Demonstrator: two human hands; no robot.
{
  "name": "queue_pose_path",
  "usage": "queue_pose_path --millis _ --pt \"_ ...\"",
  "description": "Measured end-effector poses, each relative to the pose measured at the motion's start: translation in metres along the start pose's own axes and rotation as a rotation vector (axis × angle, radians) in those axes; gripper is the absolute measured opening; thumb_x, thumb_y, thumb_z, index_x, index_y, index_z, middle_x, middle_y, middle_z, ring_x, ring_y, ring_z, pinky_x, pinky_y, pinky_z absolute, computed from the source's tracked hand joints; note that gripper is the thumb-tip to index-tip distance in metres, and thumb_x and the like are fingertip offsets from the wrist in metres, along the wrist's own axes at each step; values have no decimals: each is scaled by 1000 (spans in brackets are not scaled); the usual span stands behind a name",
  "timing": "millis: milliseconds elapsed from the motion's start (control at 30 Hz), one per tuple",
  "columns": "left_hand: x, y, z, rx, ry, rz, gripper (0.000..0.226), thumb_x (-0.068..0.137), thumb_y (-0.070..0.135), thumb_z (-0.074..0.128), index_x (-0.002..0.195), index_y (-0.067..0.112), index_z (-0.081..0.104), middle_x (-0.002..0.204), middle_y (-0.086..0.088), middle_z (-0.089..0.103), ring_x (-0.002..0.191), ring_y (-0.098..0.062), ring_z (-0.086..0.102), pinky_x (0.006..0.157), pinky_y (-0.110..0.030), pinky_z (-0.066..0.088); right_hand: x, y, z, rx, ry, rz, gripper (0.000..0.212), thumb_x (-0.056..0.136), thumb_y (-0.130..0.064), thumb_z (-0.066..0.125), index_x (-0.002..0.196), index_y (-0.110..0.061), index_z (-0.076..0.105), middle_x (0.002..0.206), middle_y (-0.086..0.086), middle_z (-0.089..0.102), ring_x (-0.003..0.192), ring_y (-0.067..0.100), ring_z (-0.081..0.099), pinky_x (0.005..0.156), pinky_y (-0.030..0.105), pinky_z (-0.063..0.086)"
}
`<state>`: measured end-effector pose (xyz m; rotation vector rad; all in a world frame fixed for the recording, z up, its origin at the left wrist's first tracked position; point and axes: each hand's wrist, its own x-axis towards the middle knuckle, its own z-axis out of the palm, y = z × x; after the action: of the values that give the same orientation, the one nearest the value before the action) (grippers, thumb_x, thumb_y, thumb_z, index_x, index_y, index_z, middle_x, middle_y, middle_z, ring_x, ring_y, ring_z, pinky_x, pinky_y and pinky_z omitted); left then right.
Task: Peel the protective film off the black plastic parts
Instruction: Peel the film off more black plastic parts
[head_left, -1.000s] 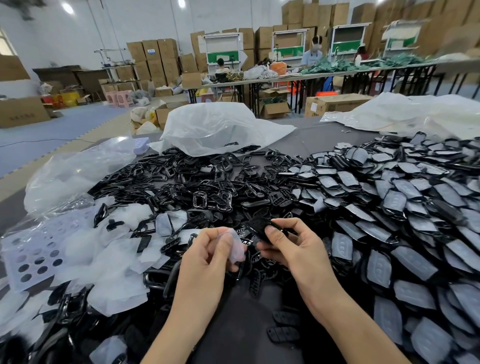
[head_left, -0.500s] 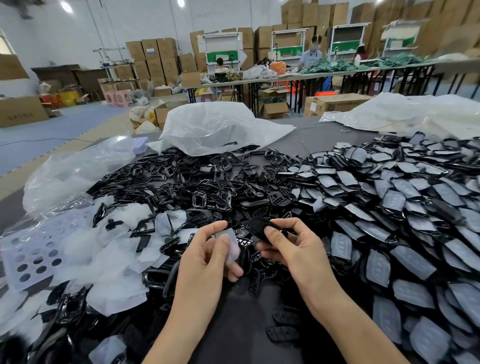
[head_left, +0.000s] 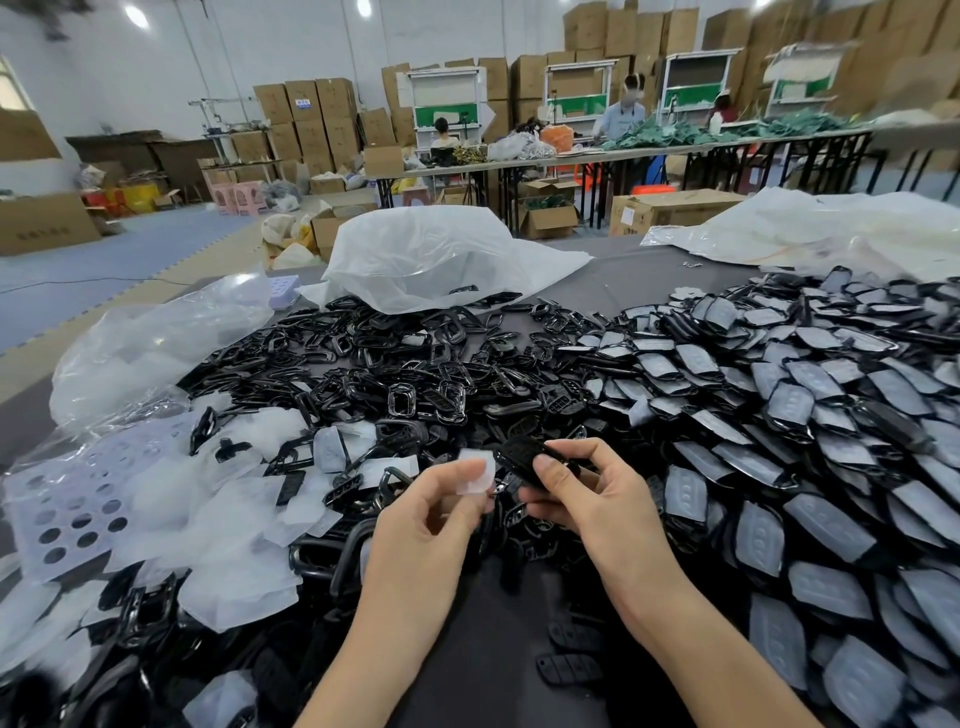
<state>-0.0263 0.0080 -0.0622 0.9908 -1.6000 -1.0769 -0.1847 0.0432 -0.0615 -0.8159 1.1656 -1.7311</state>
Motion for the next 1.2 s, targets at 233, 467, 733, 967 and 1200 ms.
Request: queue_pose_path --millis 233,467,733,967,1200 --pt "-3 6 2 29 -7 95 12 90 29 66 96 36 74 94 15 68 86 -1 64 74 -10 46 -1 1 -1 -20 3 -5 12 93 -9 69 104 -11 66 83 10 77 79 23 77 68 22 59" --pt "-9 8 3 -64 -59 99 9 94 25 64 100 31 66 83 2 77 82 -13 72 74 -20 54 -6 -1 4 -55 -135 62 16 93 -14 70 92 -30 74 87 11 77 82 22 76 74 23 59" --pt "-11 7 2 -119 78 57 10 95 28 64 88 36 63 70 -4 72 64 -16 67 62 -25 56 -13 -1 12 -22 -223 54 14 89 -15 74 91 -28 75 96 15 77 93 27 76 78 23 59" --pt "-5 10 -3 -62 69 26 22 90 25 69 100 42 60 84 12 68 64 -12 66 59 -15 49 -14 -3 12 -43 -261 -2 16 82 -32 74 98 -30 77 97 10 78 91 18 75 78 21 58" --pt "-4 9 -3 -51 45 51 2 94 21 66 92 21 65 71 2 69 55 -9 61 57 -15 48 -14 -4 14 -60 -256 -18 25 82 -22 76 107 -16 73 86 10 78 78 14 74 70 19 56"
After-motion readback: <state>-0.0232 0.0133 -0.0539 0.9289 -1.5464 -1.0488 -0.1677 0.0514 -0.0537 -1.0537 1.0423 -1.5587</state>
